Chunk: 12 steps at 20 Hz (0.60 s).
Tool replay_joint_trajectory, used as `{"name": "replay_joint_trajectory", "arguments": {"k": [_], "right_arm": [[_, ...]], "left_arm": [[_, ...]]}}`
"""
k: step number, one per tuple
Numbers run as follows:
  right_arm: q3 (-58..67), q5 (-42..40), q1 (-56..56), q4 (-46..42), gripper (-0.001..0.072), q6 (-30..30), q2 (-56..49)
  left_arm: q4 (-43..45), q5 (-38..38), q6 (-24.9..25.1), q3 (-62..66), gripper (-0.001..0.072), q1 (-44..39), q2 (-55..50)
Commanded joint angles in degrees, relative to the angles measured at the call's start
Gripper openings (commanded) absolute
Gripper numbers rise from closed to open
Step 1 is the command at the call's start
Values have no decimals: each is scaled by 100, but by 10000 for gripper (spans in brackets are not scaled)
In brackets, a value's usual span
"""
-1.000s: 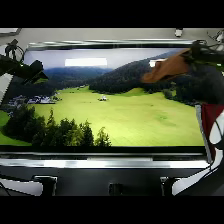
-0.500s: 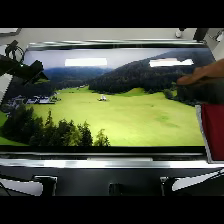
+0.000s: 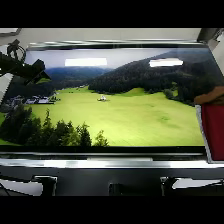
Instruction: Fold the clothes and pants, and hang the long-sleeved shirts on hangers.
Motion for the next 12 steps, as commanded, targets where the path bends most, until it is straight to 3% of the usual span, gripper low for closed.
{"name": "replay_joint_trajectory", "arguments": {"k": [1, 5, 12], "right_arm": [[4, 555, -66, -498, 32, 177, 313], [4, 846, -66, -789, 32, 417, 664], [0, 2214, -63, -1945, 32, 442, 988]], "left_arm": [[-13, 2, -2, 2, 15, -50, 20], [-37, 2, 0, 2, 14, -68, 24], [-37, 4, 2, 0, 14, -109, 24]]}}
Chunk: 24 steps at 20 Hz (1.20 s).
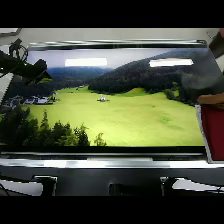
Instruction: Fold the clothes and pants, and hang the long-sleeved shirts on hangers.
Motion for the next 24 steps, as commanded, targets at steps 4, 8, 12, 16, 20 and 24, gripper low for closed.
{"name": "replay_joint_trajectory", "arguments": {"k": [4, 8, 12, 16, 20, 24], "right_arm": [[-76, 1364, 0, -1408, 32, -323, 173], [-898, 1213, 0, -2046, 32, -452, 195], [-2000, 857, 0, -2616, 32, -433, 166], [-3056, 592, 0, -3130, 32, -409, 166], [-3840, 50, 0, -3200, 34, -190, 164], [-4229, 7, 0, -3519, 302, 31, 166]], "left_arm": [[0, 2, 2, 0, 14, -13, 4], [4, 2, 20, 0, 15, -74, 2], [70, 7, 22, 0, 14, -136, -2], [70, 7, 20, 0, 15, -142, -39], [181, 9, 20, 0, 14, -155, -50], [179, 9, 20, 0, 14, -155, -50]]}}
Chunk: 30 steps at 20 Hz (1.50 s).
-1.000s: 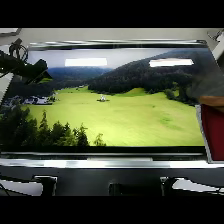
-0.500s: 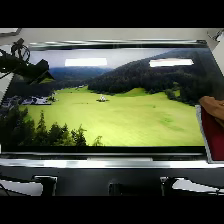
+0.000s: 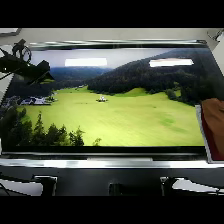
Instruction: Fold the clothes and pants, and hang the long-sleeved shirts on hangers.
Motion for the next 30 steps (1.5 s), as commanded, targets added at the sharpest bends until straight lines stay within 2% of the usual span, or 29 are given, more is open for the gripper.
{"name": "replay_joint_trajectory", "arguments": {"k": [1, 4, 5, 6, 7, 8, 9, 11, 12, 14, 18, 22, 26, 30], "right_arm": [[-308, -122, 0, -463, 368, 221, 0], [-306, -9, 0, -1102, 383, 199, 114], [-299, -144, 0, -1075, 380, 199, 219], [-286, -424, 11, -861, 320, 184, 367], [-275, -826, 11, -380, 179, 26, 535], [-275, -1366, 11, 413, 89, -291, 728], [-275, -1919, 13, 1318, 33, -728, 901], [-271, -2889, 160, 3373, 35, -2020, 1237], [-271, -3126, 407, 4033, 35, -2667, 1392], [-271, -3368, 1161, 4695, 34, -3357, 1646], [-271, -3921, 3123, 4802, 34, -3731, 1987], [-271, -4575, 4518, 4474, 34, -3751, 1996], [-271, -4651, 5237, 4177, 34, -3748, 1926], [-271, -4658, 5254, 4188, 35, -3755, 1945]], "left_arm": [[22, 2, 0, 0, 15, -4, -2], [72, 17, 4, 0, 14, -2, 0], [149, 20, 4, 2, 14, -2, 0], [212, 42, 44, 2, 14, -2, 9], [297, 125, 157, 4, 14, 4, 26], [374, 264, 286, 4, 14, 17, 66], [437, 450, 433, 4, 14, 48, 131], [448, 977, 883, 4, 14, 162, 378], [448, 1226, 1115, 4, 14, 227, 533], [450, 1440, 1534, 4, 14, 334, 848], [470, 1360, 1788, 0, 14, 411, 1416], [468, 1394, 1797, -76, 14, 407, 1759], [466, 1532, 1805, -461, 14, 407, 1904], [470, 1665, 1805, -470, 15, 413, 1882]]}}
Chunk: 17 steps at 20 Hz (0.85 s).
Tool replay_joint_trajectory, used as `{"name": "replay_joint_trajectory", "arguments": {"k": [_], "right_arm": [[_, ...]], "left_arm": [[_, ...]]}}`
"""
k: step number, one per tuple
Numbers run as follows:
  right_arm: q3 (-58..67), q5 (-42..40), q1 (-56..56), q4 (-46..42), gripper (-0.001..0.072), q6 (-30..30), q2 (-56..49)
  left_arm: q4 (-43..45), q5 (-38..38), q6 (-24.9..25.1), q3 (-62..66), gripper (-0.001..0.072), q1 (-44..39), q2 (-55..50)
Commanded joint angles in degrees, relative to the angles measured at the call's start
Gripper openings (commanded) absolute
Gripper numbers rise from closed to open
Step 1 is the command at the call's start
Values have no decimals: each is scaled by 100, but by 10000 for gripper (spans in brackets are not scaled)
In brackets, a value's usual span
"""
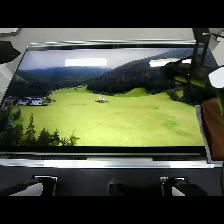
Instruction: Fold the clothes and pants, and hang the long-sleeved shirts on hangers.
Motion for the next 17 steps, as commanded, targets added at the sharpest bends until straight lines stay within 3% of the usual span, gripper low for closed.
{"name": "replay_joint_trajectory", "arguments": {"k": [1, 17], "right_arm": [[4, -70, 160, -48, 35, -35, 15], [4, 140, 160, -24, 36, -37, 160]], "left_arm": [[4, 105, 20, -59, 17, 9, 31], [0, 153, 20, -59, 17, 9, 7]]}}
